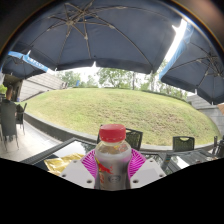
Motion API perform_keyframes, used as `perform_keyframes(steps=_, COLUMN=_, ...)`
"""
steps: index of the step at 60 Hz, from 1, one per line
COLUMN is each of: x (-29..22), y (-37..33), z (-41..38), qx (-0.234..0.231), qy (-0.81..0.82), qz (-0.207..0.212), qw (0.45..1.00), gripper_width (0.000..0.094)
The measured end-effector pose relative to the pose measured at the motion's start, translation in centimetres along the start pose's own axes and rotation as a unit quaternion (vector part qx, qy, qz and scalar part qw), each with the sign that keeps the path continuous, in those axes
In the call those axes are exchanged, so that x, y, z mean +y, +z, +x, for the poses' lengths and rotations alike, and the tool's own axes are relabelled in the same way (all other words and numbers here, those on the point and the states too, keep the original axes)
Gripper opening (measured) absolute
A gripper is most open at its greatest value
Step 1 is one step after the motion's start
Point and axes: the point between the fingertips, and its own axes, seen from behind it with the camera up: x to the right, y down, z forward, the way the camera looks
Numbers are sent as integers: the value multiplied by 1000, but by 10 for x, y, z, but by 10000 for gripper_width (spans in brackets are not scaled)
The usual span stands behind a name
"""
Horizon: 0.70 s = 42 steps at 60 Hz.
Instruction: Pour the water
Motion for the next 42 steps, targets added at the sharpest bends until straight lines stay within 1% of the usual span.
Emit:
perform_keyframes(steps=1, x=9, y=-7, z=5, qx=-10, qy=25, qz=-5, qw=1000, gripper_width=340)
perform_keyframes(steps=2, x=6, y=18, z=-4, qx=-16, qy=49, qz=-13, qw=999, gripper_width=340)
perform_keyframes(steps=3, x=21, y=-3, z=10, qx=-23, qy=58, qz=-19, qw=998, gripper_width=341)
perform_keyframes(steps=4, x=33, y=-6, z=13, qx=-27, qy=74, qz=-26, qw=997, gripper_width=342)
perform_keyframes(steps=6, x=49, y=-13, z=27, qx=-24, qy=100, qz=-35, qw=994, gripper_width=342)
perform_keyframes(steps=9, x=67, y=-18, z=36, qx=-15, qy=111, qz=-37, qw=993, gripper_width=341)
perform_keyframes(steps=10, x=66, y=-4, z=24, qx=-13, qy=115, qz=-39, qw=993, gripper_width=341)
perform_keyframes(steps=12, x=83, y=-2, z=27, qx=-10, qy=114, qz=-44, qw=992, gripper_width=339)
perform_keyframes(steps=14, x=101, y=-3, z=26, qx=-13, qy=111, qz=-59, qw=992, gripper_width=344)
perform_keyframes(steps=15, x=92, y=-7, z=25, qx=-18, qy=106, qz=-41, qw=993, gripper_width=341)
perform_keyframes(steps=22, x=92, y=-4, z=16, qx=-27, qy=74, qz=-42, qw=996, gripper_width=348)
perform_keyframes(steps=25, x=91, y=-5, z=16, qx=-25, qy=74, qz=-42, qw=996, gripper_width=374)
perform_keyframes(steps=27, x=92, y=-5, z=16, qx=-26, qy=74, qz=-44, qw=996, gripper_width=407)
perform_keyframes(steps=29, x=92, y=-4, z=14, qx=-29, qy=72, qz=-49, qw=996, gripper_width=464)
perform_keyframes(steps=32, x=95, y=-6, z=10, qx=-41, qy=56, qz=-65, qw=995, gripper_width=514)
perform_keyframes(steps=33, x=97, y=-6, z=9, qx=-46, qy=50, qz=-71, qw=995, gripper_width=544)
perform_keyframes(steps=34, x=98, y=-8, z=9, qx=-50, qy=43, qz=-78, qw=995, gripper_width=591)
perform_keyframes(steps=35, x=99, y=-10, z=8, qx=-53, qy=38, qz=-83, qw=994, gripper_width=658)
perform_keyframes(steps=37, x=101, y=-19, z=8, qx=-54, qy=29, qz=-89, qw=994, gripper_width=820)
perform_keyframes(steps=38, x=100, y=-22, z=11, qx=-51, qy=26, qz=-91, qw=994, gripper_width=845)
perform_keyframes(steps=40, x=99, y=-30, z=16, qx=-45, qy=18, qz=-93, qw=994, gripper_width=812)
perform_keyframes(steps=42, x=97, y=-44, z=22, qx=-37, qy=10, qz=-93, qw=995, gripper_width=819)
